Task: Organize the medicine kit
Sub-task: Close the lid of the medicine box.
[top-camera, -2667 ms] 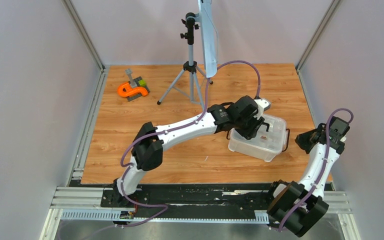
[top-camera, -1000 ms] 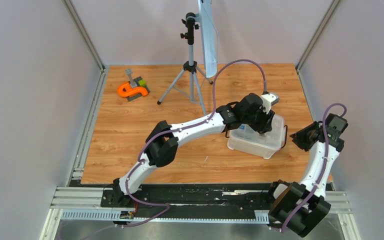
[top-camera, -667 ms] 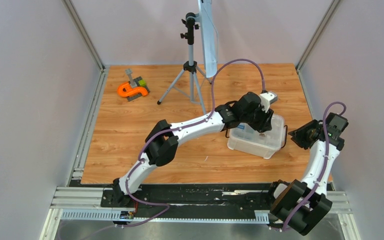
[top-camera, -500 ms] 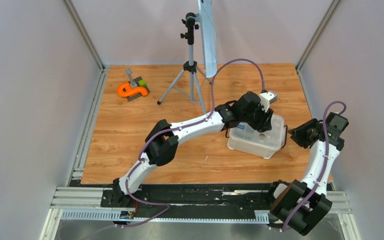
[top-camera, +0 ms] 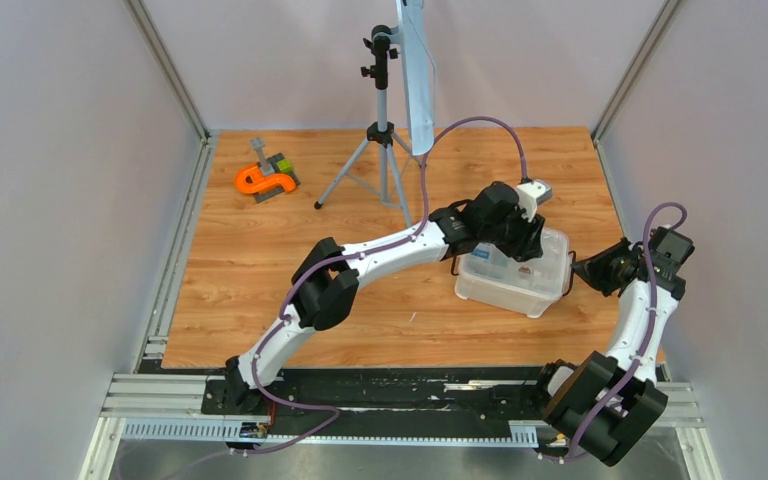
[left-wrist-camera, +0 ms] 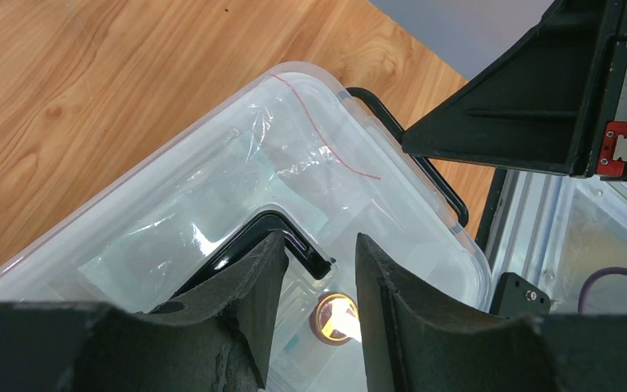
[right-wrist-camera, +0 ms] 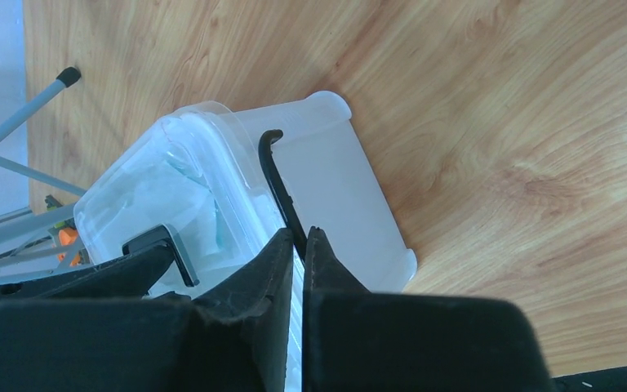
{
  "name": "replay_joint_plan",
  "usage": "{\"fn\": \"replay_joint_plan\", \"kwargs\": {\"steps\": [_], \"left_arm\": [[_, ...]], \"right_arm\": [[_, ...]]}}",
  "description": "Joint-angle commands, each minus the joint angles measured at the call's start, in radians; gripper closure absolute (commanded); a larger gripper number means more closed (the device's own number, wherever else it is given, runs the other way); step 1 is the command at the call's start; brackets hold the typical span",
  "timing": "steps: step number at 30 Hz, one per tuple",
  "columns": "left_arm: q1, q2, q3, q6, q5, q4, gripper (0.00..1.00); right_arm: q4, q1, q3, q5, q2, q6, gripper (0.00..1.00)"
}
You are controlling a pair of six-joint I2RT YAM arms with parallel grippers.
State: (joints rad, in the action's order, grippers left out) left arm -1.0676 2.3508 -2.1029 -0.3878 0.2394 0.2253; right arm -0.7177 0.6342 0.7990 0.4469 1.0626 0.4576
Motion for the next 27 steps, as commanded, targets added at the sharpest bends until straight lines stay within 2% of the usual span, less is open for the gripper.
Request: {"fn": "replay_joint_plan", "kwargs": {"steps": [1, 18, 27], "left_arm": [[-0.011, 0.147, 0.077, -0.001, -0.016, 0.3, 0.52], [-0.011, 0.209, 0.044, -0.027, 0.032, 0.298, 0.53], [-0.013, 0.224, 0.041, -0.037, 0.046, 0.29, 0.53]], "right_arm": [[0.027, -0.003, -0.006, 0.052, -0.019, -0.022, 0.95], [0.015, -0.086, 0.0, 0.143, -0.036, -0.034, 1.0], [0.04, -0.18, 0.03, 0.171, -0.031, -0.007, 1.0]]}}
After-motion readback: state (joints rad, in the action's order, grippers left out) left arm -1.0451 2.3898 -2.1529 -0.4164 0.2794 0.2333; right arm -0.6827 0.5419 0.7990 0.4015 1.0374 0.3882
